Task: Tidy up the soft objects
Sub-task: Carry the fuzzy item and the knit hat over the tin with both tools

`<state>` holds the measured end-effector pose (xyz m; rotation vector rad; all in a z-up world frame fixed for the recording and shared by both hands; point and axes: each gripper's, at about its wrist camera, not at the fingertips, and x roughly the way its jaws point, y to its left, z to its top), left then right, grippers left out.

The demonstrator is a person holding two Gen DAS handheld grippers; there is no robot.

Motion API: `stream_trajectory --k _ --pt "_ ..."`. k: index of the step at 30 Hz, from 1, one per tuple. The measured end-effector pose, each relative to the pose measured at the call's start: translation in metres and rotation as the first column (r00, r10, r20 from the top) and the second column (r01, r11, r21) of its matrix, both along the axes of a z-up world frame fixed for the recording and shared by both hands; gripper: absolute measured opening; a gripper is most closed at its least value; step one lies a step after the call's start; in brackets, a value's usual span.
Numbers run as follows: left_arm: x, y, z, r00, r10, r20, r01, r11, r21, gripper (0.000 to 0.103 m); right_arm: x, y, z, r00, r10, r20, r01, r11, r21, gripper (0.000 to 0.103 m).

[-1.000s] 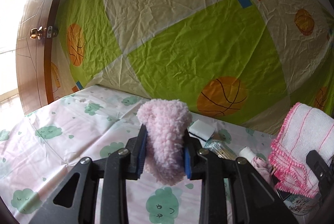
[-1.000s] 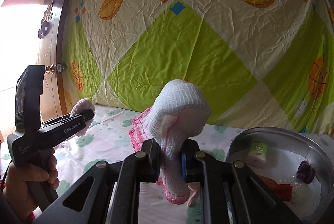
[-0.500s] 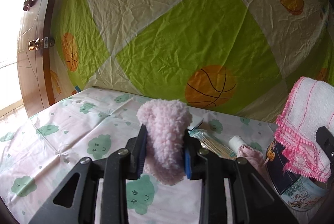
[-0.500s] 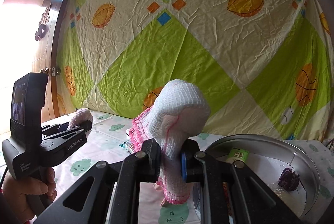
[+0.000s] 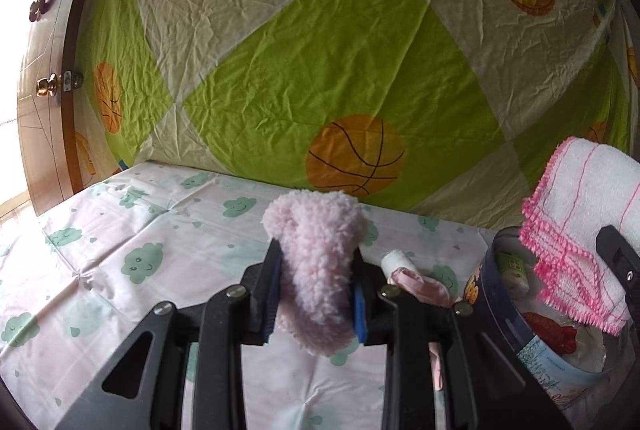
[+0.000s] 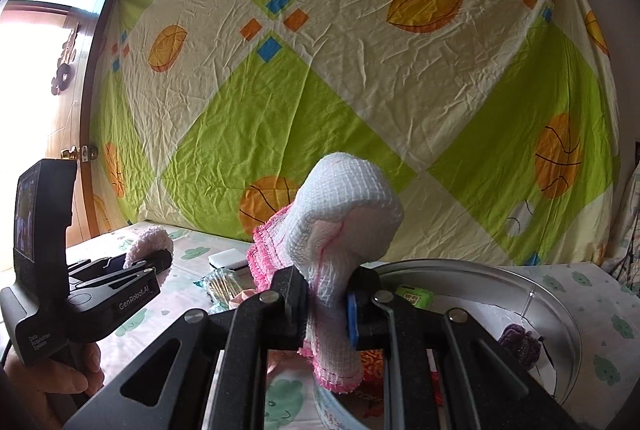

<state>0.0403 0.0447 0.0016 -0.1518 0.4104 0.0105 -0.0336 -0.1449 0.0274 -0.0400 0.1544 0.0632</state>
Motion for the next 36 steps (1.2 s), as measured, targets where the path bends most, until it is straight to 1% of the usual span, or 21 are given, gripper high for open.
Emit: stream_trajectory --k 8,16,21,29,36 --pt "-0.002 -0.036 0.009 0.999 -0.051 0.015 0.051 0.999 0.008 0.028 0.000 -0.039 0.006 0.999 -0.054 0.009 0.053 0.998 0.045 0.016" --pt "-0.005 -0.060 0.020 0.995 -0.093 0.029 0.093 0.996 0.003 0.028 -0.006 -0.070 0.010 0.994 -0.109 0.032 0.108 0.994 0.034 0.016" --pt "-0.007 -0.075 0.028 0.992 -0.123 0.037 0.123 0.992 -0.004 0.028 -0.007 -0.099 0.012 0.987 -0.160 0.032 0.158 0.986 0.049 0.016" --pt "-0.005 -0.116 0.032 0.979 -0.199 0.041 0.199 0.980 0.007 0.028 -0.009 -0.143 0.014 0.970 -0.243 0.031 0.240 0.969 0.059 0.016" --pt "-0.002 -0.162 0.032 0.959 -0.281 0.023 0.281 0.960 0.020 0.028 -0.005 -0.179 0.013 0.956 -0.293 0.009 0.293 0.955 0.048 0.016"
